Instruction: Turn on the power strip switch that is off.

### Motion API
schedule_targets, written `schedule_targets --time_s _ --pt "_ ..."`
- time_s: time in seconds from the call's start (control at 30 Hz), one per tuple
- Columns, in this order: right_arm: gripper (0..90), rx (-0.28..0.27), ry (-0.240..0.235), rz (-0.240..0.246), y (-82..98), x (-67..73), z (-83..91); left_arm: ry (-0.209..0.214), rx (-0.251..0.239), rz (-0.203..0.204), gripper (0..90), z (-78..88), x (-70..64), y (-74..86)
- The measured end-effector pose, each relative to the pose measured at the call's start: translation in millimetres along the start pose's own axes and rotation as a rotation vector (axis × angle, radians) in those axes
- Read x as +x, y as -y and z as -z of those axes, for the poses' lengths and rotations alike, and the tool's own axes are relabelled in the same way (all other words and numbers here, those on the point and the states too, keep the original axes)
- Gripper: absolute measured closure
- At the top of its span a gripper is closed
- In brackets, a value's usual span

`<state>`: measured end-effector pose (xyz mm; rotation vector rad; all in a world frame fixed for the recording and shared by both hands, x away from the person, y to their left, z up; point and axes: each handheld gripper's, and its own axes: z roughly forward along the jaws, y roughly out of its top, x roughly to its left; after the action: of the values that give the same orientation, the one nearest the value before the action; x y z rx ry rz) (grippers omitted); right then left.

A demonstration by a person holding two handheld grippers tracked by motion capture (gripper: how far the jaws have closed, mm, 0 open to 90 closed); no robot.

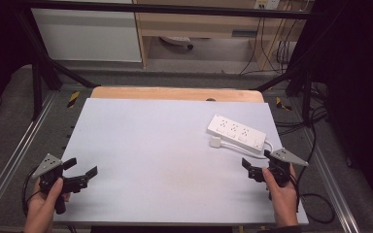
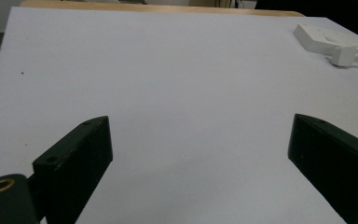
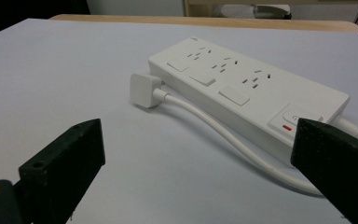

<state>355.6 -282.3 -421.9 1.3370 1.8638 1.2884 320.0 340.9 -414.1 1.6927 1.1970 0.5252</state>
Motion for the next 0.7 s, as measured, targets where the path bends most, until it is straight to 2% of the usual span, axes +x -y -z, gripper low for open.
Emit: schedule_targets --time_s 0.1,0.23,0.5,0.7 --pt "3.0 0.006 0.011 0.014 -1.5 2.8 1.1 0.001 0.002 -0.002 5.9 -0.4 -0.5 0.5" --pt "3.0 0.003 0.014 0.002 -5.2 6.7 2.9 -0.012 0.007 -0.006 5.9 -0.5 0.0 0.5" --pt "3.4 0.02 -0.008 -0.024 -14.1 6.9 0.4 -0.009 0.012 -0.01 6.1 -1.2 -0.7 1.1" --pt "3.5 0.012 0.001 -0.019 -31.9 3.5 5.6 -0.013 0.012 -0.008 6.1 -1.5 -0.7 1.1"
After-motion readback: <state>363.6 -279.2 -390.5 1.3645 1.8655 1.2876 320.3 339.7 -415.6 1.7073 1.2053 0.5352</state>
